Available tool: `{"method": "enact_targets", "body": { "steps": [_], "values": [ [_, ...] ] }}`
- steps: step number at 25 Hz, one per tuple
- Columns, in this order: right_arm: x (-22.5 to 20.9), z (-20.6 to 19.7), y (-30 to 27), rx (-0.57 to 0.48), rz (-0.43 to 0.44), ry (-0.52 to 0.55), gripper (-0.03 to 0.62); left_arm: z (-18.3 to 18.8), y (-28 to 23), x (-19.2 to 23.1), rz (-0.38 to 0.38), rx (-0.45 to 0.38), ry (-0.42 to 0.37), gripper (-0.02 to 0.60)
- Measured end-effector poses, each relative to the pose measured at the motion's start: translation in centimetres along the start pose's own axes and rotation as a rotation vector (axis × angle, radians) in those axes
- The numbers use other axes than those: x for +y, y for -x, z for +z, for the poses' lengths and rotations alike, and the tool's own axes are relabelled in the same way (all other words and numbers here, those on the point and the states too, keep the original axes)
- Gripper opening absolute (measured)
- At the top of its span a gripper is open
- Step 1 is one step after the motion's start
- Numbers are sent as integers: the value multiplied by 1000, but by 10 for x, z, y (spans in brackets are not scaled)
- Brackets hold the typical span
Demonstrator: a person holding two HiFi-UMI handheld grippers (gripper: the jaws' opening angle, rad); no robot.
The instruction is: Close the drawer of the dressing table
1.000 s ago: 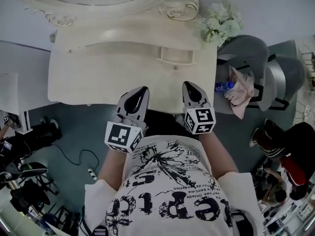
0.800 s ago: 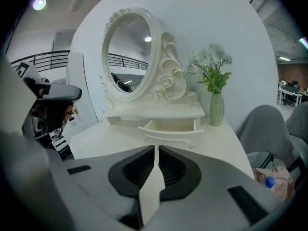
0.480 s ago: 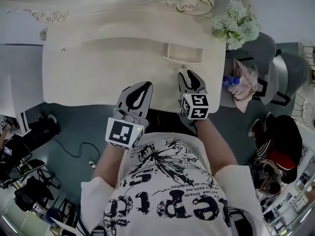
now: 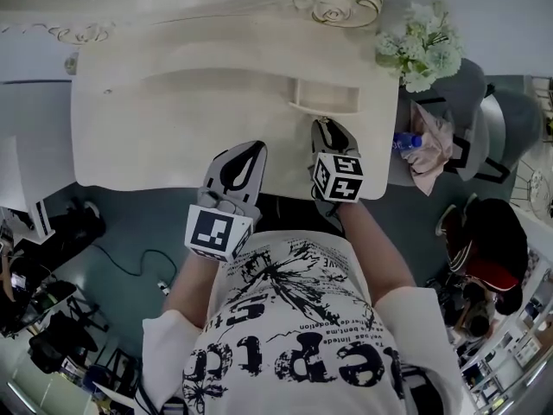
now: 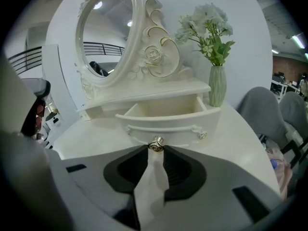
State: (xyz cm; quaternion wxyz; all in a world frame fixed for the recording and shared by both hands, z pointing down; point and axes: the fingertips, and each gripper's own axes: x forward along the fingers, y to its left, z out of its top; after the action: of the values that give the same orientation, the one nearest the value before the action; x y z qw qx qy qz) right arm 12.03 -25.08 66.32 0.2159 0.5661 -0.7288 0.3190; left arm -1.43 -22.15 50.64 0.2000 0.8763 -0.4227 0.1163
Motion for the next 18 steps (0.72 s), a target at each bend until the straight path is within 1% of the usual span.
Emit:
{"method": "enact_targets", "body": {
  "steps": [1,10,18],
  "values": [
    [-1,0,-1,9,-8,-2,106,1,0,2,3,-1,0,20],
    [0,2,-4,55,-4,-23,102,-8,-3,6,-1,29,14,20],
    [-8,15,-16,71,4,-14,103,4,-17,11,-1,11,8,20]
  ]
}}
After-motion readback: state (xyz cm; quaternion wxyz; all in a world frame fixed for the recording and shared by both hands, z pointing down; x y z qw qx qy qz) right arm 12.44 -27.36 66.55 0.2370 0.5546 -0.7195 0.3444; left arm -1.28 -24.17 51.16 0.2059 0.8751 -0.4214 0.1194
